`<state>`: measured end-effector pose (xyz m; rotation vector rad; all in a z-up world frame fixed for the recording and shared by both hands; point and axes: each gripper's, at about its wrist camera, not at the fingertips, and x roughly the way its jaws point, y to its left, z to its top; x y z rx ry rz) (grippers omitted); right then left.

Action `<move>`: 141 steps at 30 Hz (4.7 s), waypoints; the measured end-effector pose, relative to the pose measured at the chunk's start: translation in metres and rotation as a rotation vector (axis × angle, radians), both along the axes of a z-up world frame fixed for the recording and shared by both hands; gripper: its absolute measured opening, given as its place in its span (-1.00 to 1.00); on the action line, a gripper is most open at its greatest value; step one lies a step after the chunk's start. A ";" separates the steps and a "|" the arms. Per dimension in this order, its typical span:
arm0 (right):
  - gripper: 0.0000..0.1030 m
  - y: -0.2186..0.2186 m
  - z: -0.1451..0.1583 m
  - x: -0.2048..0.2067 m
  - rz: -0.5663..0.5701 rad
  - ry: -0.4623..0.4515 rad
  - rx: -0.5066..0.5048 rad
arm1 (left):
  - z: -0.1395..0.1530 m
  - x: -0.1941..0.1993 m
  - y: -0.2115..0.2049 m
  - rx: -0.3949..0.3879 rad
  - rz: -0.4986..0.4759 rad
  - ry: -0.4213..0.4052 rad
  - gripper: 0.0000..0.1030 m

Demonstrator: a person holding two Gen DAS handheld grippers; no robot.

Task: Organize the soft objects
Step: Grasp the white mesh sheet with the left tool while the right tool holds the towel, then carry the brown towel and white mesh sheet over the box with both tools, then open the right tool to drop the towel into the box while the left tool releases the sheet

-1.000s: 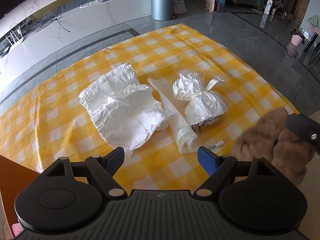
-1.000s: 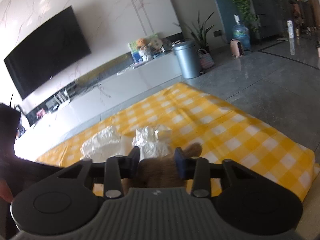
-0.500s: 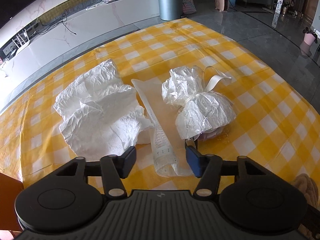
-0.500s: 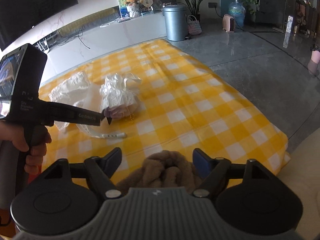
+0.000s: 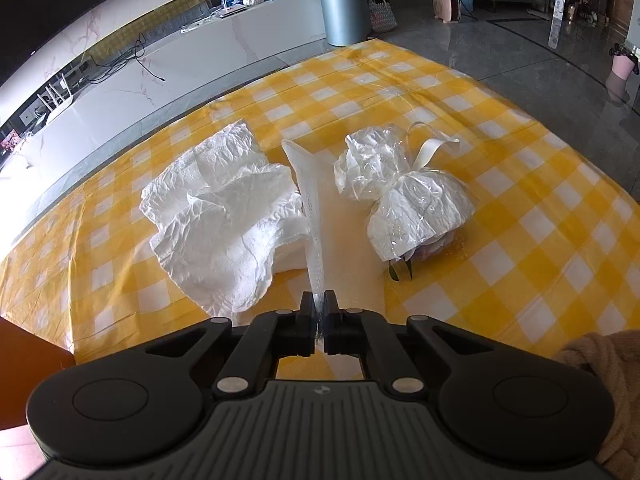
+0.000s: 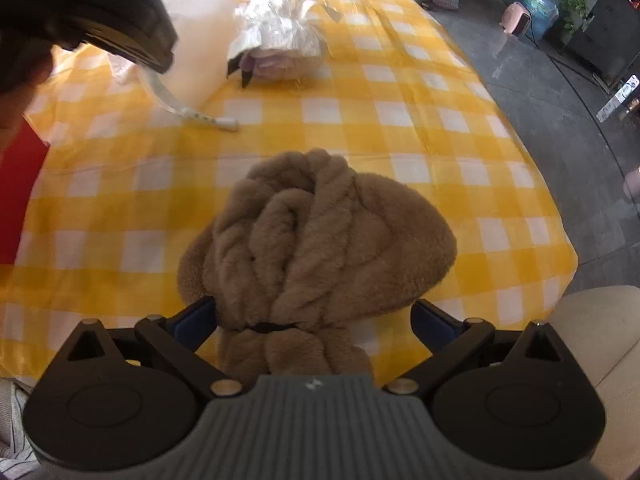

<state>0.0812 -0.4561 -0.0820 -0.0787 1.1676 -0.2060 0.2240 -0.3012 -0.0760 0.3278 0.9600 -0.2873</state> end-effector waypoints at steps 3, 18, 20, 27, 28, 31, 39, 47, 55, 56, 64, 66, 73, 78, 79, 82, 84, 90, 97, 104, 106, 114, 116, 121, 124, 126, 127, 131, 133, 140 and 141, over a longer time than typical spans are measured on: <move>0.87 -0.004 -0.002 0.001 0.014 -0.010 0.025 | 0.016 -0.011 0.007 -0.045 -0.020 0.007 -0.94; 0.04 -0.003 0.043 -0.015 0.067 -0.310 0.048 | 0.101 -0.068 0.049 -0.152 -0.082 -0.102 -0.94; 0.04 -0.002 0.058 -0.019 0.064 -0.392 0.075 | 0.113 -0.074 0.060 -0.159 -0.072 -0.124 -0.94; 0.04 0.020 0.094 -0.022 0.097 -0.561 0.134 | 0.149 -0.104 0.113 -0.189 -0.053 -0.211 -0.94; 0.04 0.023 0.098 -0.023 0.100 -0.582 0.145 | 0.153 -0.108 0.124 -0.199 -0.043 -0.218 -0.94; 0.04 0.038 0.115 -0.025 0.122 -0.660 0.188 | 0.161 -0.120 0.154 -0.212 -0.003 -0.249 -0.94; 0.04 0.092 0.150 -0.029 0.267 -0.806 0.286 | 0.166 -0.133 0.243 -0.330 0.190 -0.290 -0.94; 0.04 0.166 0.166 -0.025 0.456 -0.824 0.320 | 0.151 -0.139 0.330 -0.464 0.400 -0.318 -0.94; 0.04 0.227 0.154 -0.006 0.595 -0.750 0.347 | 0.120 -0.148 0.389 -0.474 0.474 -0.283 -0.94; 0.04 0.234 0.151 -0.002 0.601 -0.729 0.349 | 0.118 -0.150 0.394 -0.479 0.478 -0.280 -0.94; 0.04 0.288 0.115 0.019 0.645 -0.585 0.254 | 0.107 -0.156 0.411 -0.539 0.470 -0.265 -0.94; 0.04 0.297 0.107 0.024 0.656 -0.545 0.221 | 0.104 -0.156 0.415 -0.546 0.472 -0.260 -0.94; 0.04 0.323 0.082 0.062 0.676 -0.383 0.114 | 0.093 -0.152 0.427 -0.562 0.505 -0.220 -0.94; 0.04 0.337 0.074 0.081 0.666 -0.331 0.040 | 0.092 -0.153 0.430 -0.571 0.509 -0.213 -0.94; 0.04 0.340 0.073 0.084 0.672 -0.322 0.025 | 0.093 -0.154 0.430 -0.573 0.508 -0.211 -0.94; 0.04 0.348 0.074 0.095 0.694 -0.294 -0.002 | 0.093 -0.155 0.431 -0.579 0.509 -0.209 -0.94; 0.04 0.361 0.076 0.098 0.732 -0.297 0.003 | 0.095 -0.156 0.433 -0.586 0.511 -0.213 -0.94; 0.04 0.393 0.062 0.121 0.842 -0.186 0.000 | 0.099 -0.159 0.437 -0.597 0.520 -0.228 -0.94; 0.07 0.397 0.016 0.155 0.801 -0.009 -0.163 | 0.098 -0.156 0.441 -0.607 0.525 -0.229 -0.94; 0.67 0.391 0.041 0.139 0.814 -0.134 -0.222 | 0.097 -0.156 0.436 -0.594 0.512 -0.231 -0.94; 0.87 0.387 0.052 0.128 0.835 -0.195 -0.233 | 0.098 -0.156 0.434 -0.589 0.506 -0.238 -0.94; 0.95 0.351 0.104 0.081 0.791 -0.447 -0.199 | 0.097 -0.154 0.424 -0.568 0.479 -0.252 -0.94; 0.95 0.338 0.111 0.074 0.758 -0.496 -0.177 | 0.098 -0.153 0.422 -0.585 0.462 -0.276 -0.94; 0.95 0.305 0.115 0.066 0.641 -0.587 -0.061 | 0.104 -0.152 0.415 -0.687 0.375 -0.342 -0.94; 0.95 0.293 0.116 0.067 0.587 -0.607 0.006 | 0.105 -0.144 0.409 -0.738 0.328 -0.357 -0.94; 0.95 0.289 0.114 0.069 0.574 -0.603 0.022 | 0.099 -0.133 0.402 -0.698 0.336 -0.348 -0.94; 0.95 0.289 0.114 0.069 0.572 -0.609 0.020 | 0.094 -0.126 0.399 -0.666 0.351 -0.331 -0.94; 0.95 0.285 0.110 0.064 0.574 -0.612 0.011 | 0.068 -0.109 0.398 -0.547 0.442 -0.233 -0.94; 0.95 0.284 0.108 0.063 0.573 -0.604 0.011 | 0.059 -0.108 0.396 -0.451 0.479 -0.202 -0.94; 0.95 0.283 0.102 0.063 0.561 -0.592 -0.018 | 0.058 -0.116 0.380 -0.155 0.518 -0.245 -0.78; 0.95 0.284 0.102 0.062 0.562 -0.590 -0.016 | 0.059 -0.118 0.377 -0.116 0.516 -0.252 -0.64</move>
